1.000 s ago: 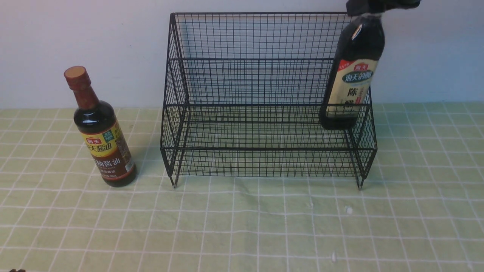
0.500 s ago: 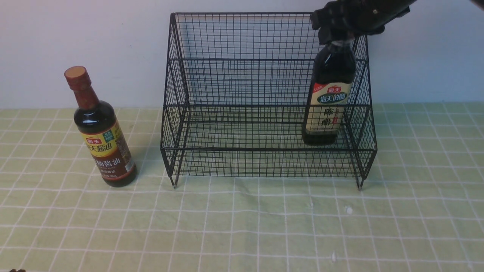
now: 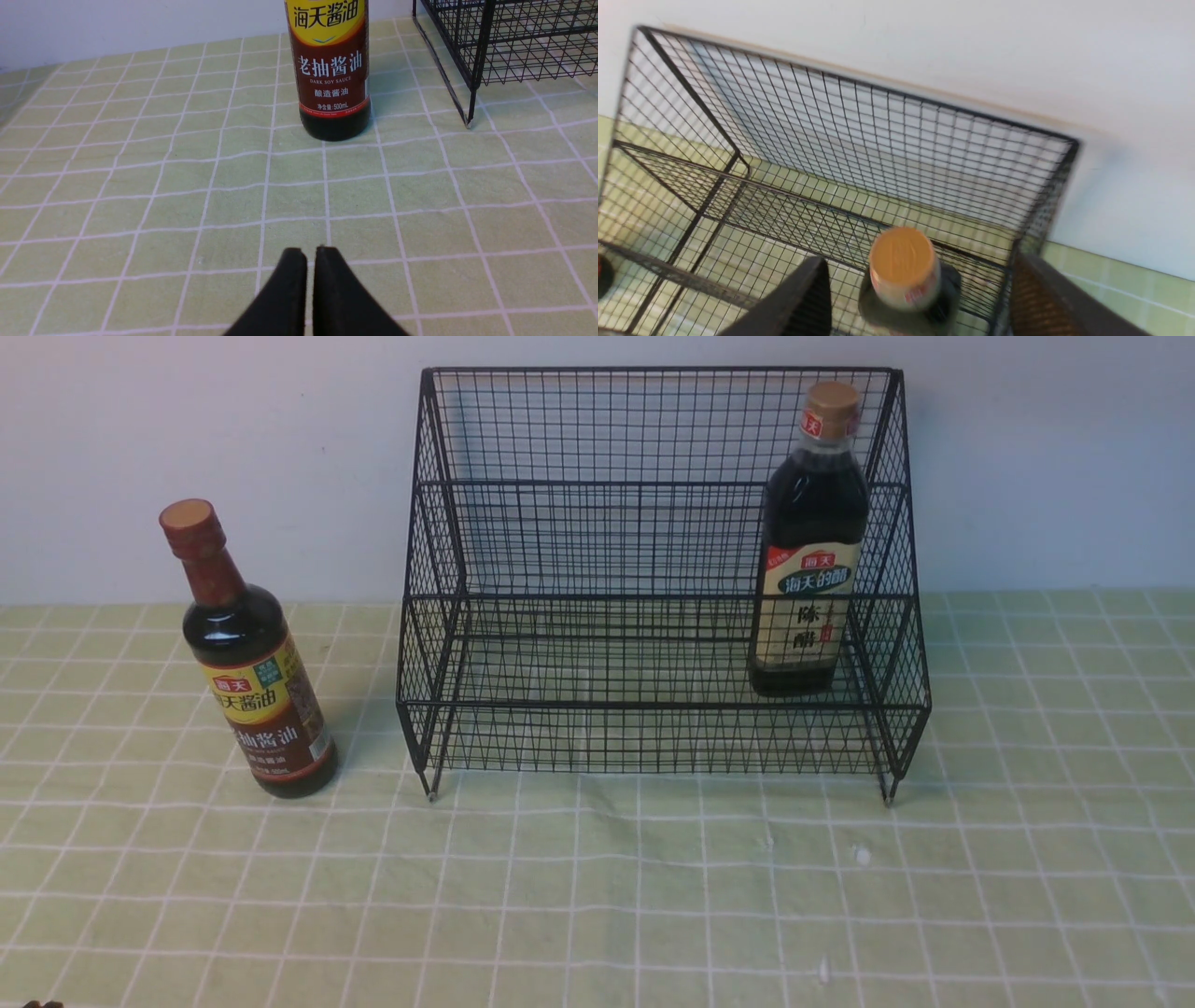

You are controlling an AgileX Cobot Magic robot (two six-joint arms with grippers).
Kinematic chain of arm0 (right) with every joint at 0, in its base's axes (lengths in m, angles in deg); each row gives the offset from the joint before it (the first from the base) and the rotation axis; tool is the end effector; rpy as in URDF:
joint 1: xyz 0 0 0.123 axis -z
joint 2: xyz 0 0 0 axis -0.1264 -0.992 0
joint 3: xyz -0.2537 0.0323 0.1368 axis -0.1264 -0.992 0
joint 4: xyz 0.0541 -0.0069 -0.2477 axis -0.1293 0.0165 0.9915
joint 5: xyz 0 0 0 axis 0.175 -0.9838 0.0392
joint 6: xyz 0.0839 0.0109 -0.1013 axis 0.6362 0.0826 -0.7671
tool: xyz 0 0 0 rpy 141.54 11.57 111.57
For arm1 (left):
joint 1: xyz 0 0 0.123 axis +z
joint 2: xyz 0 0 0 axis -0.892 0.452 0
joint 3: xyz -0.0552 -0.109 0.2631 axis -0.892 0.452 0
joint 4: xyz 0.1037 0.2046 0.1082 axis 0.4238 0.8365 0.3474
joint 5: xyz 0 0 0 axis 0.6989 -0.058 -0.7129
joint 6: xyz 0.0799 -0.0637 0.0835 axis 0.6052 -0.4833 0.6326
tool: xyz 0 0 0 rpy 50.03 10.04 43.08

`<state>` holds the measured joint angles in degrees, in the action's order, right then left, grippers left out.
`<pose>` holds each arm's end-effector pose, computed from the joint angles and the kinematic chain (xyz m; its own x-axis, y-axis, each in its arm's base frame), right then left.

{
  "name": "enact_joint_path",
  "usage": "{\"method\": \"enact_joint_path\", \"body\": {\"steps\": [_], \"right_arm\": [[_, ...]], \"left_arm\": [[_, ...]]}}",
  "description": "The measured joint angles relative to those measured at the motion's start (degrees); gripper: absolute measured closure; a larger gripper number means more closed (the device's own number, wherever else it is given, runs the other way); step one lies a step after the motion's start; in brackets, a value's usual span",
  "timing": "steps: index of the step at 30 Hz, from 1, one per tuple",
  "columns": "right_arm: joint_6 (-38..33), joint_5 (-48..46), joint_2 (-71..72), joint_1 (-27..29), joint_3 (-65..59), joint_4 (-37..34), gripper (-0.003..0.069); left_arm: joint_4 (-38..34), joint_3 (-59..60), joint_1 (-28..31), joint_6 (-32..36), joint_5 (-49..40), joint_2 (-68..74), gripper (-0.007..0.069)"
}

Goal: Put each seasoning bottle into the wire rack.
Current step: Use the left arm to grab the condiment bottle closest to it

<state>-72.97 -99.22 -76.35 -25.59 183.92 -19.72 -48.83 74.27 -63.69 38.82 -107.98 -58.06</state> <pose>0.3698 0.1274 0.4432 -0.6463 -0.1552 -0.7472 -0.3040 0.9504 0.0655 0.0880 -0.0003 0.1575 -0.3080 0.0626 -0.9493 0.0241 0.9980 0.0580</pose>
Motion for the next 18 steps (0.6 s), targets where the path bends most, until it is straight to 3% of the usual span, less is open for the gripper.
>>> {"method": "enact_joint_path", "body": {"steps": [4,6,9,11,16,18], "right_arm": [[0.00,-5.50,9.23,0.00,0.06,2.94,0.0331],[0.30,-6.04,14.77,0.00,-0.53,5.15,0.0438],[1.24,-6.04,20.50,0.00,-2.99,6.53,0.0538],[2.97,-6.30,29.75,0.00,-9.59,7.15,0.0636],[6.05,-4.30,45.59,0.00,-25.23,7.20,0.0670],[7.72,4.40,57.90,0.00,-38.99,7.32,0.0672]], "left_arm": [[0.00,0.00,0.00,0.00,0.00,0.00,0.0617],[0.00,0.00,0.00,0.00,0.00,0.00,0.0617],[0.00,0.00,0.00,0.00,0.00,0.00,0.0617],[0.00,0.00,0.00,0.00,0.00,0.00,0.0617],[0.00,0.00,0.00,0.00,0.00,0.00,0.0617],[0.00,0.00,0.00,0.00,0.00,0.00,0.0617]]}}
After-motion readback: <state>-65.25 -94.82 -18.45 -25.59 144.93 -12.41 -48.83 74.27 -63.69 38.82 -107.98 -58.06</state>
